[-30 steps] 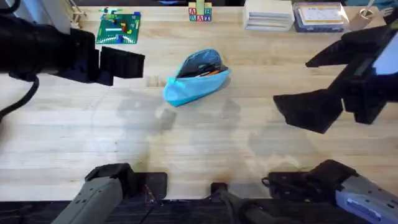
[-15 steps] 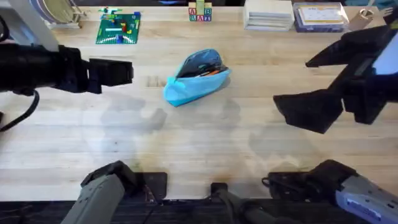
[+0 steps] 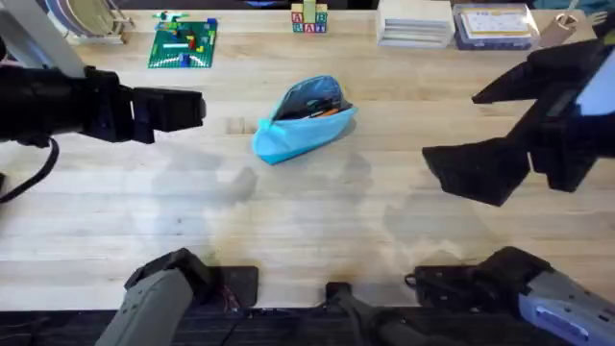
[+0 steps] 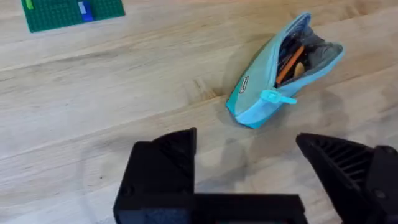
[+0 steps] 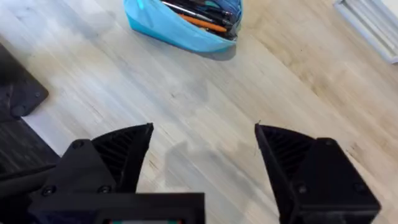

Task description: Unzip the bag, pick up the pens from the table one at a time and place them inside, then zip the bag closed.

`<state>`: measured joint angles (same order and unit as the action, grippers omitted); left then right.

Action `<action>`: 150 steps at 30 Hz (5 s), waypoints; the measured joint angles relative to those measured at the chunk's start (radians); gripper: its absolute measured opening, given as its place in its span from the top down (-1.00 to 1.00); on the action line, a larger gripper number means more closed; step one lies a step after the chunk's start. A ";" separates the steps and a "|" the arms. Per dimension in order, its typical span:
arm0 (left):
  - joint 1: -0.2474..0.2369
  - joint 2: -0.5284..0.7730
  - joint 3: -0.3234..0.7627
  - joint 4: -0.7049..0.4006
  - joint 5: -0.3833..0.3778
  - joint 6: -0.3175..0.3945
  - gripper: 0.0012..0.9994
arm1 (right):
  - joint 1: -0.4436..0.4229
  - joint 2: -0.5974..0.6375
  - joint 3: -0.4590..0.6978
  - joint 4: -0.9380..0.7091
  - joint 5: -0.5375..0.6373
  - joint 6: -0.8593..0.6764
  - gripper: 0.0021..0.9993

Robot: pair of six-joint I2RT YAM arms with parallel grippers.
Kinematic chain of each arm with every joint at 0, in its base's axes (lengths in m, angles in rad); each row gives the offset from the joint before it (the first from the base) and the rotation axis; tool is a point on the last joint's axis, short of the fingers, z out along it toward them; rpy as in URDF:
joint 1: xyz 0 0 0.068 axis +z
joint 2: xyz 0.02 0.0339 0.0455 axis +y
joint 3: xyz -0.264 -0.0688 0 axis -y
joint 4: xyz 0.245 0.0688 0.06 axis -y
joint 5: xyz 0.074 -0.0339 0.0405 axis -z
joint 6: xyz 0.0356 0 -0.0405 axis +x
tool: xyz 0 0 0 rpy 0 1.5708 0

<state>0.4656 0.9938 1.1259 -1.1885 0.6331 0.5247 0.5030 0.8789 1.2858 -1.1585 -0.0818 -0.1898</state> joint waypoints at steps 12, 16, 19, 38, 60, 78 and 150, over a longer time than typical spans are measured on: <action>0.000 0.000 0.000 0.000 0.000 0.002 -0.99 | 0.000 0.000 0.000 0.000 0.000 0.000 -1.00; 0.000 0.000 0.000 -0.006 0.002 0.067 -0.99 | 0.000 0.006 0.000 0.000 0.000 0.000 -1.00; 0.000 0.000 0.000 -0.019 0.003 0.147 -0.99 | 0.000 0.028 0.000 0.000 0.000 0.000 -0.99; 0.000 0.000 0.000 -0.057 0.010 0.359 -0.99 | 0.000 0.148 0.000 0.136 -0.031 0.000 -0.99; 0.003 0.164 0.000 -0.243 0.136 0.870 -0.99 | 0.134 0.346 0.057 0.200 -0.061 0.037 -0.99; 0.229 0.227 0.000 -0.445 0.211 1.249 -0.99 | 0.268 0.552 0.192 0.288 -0.048 0.055 -0.99; 0.229 0.255 0.000 -0.442 0.213 1.279 -0.99 | 0.444 0.849 0.205 0.508 0.175 0.197 -0.82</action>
<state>0.6949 1.2491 1.1259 -1.6306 0.8459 1.8038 0.9470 1.7283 1.4906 -0.6507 0.0937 0.0074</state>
